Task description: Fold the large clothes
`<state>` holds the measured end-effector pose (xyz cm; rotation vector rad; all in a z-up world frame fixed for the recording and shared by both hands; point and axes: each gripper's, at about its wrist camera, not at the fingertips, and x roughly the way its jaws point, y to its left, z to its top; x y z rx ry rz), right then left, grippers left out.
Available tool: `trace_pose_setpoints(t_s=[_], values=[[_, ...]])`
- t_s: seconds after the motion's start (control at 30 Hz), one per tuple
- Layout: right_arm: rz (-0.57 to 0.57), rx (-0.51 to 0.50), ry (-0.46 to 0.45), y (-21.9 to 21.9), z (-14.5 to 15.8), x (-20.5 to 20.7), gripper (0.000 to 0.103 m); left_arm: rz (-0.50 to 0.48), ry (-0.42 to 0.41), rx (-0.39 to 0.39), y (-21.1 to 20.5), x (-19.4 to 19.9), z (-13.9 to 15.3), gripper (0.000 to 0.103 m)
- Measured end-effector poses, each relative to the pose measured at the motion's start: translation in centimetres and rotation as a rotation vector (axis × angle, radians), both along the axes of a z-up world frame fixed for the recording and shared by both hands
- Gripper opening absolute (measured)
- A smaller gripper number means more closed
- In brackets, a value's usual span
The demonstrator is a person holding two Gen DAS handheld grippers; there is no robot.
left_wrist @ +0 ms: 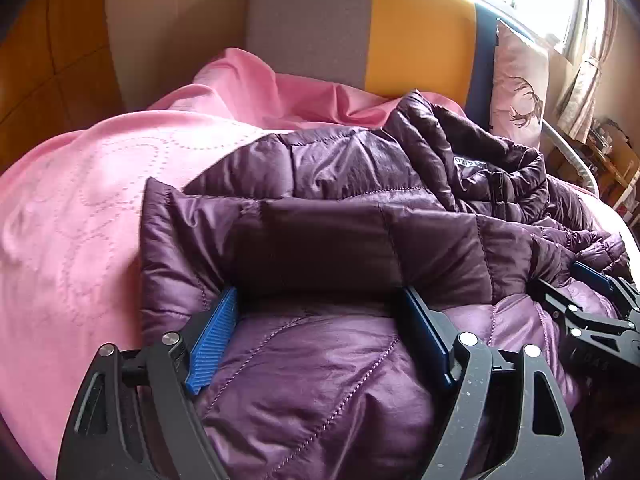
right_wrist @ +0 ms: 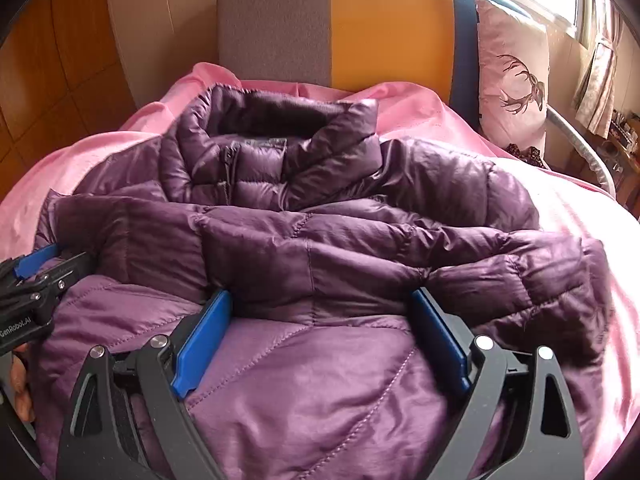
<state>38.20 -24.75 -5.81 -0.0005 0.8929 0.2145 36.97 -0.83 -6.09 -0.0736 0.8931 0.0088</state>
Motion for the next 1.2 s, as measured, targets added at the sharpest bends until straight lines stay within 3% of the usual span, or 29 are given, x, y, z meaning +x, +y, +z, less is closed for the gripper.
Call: trace_pose_setpoints(t_s=[0.03, 0.1, 0.27, 0.67, 1.2], values=[[0.001, 0.022, -0.006, -0.4, 0.7, -0.8, 0.100, 0.011, -0.007, 0.010, 0.0, -0.8, 0.6, 0.086], [0.004, 0.044, -0.026, -1.0, 1.8, -2.5, 0.101, 0.026, -0.030, 0.034, -0.2, -2.4, 1.5, 0.091], [0.006, 0.066, -0.017, -2.7, 3.2, -6.7, 0.101, 0.024, -0.084, 0.030, -0.2, -7.9, 3.3, 0.091], [-0.082, 0.076, 0.052, -8.2, 2.2, -16.1, 0.101, 0.023, -0.110, 0.032, 0.7, -18.1, 4.0, 0.091], [-0.208, 0.164, 0.119, -12.9, -0.6, -23.0, 0.101, 0.041, -0.076, 0.023, 2.0, -23.8, 2.5, 0.091]])
